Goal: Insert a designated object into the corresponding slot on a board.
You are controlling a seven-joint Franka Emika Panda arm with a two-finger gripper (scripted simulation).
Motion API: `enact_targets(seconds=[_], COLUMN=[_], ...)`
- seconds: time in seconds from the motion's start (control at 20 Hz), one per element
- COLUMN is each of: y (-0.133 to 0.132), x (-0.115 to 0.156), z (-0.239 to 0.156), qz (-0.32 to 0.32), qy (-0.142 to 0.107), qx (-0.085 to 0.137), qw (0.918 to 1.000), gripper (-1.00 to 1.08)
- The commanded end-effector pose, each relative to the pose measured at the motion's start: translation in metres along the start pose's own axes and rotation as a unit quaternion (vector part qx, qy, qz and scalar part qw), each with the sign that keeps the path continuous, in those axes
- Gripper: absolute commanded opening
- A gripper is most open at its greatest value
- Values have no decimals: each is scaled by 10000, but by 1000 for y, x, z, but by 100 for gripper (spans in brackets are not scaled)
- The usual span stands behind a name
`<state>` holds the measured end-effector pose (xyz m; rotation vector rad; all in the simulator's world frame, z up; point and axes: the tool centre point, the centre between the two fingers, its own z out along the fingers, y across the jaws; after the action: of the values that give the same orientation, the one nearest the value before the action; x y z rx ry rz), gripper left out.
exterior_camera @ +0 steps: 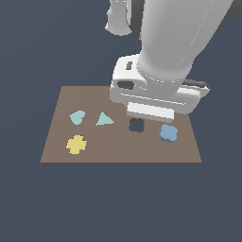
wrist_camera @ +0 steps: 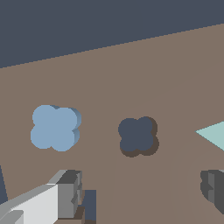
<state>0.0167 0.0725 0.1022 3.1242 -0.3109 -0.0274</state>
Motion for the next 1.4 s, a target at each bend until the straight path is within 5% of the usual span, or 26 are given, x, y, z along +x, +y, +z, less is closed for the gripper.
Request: enact_targets(seconds=[0.0,0.6,1.35], y=[-20,-79,-87], x=[4,23,27], z=[12,47,65], qz=[152,613,672], qy=[19,77,83], qx=[6,22,23], qw=[9999,9981,9977], gripper=[100,100,100])
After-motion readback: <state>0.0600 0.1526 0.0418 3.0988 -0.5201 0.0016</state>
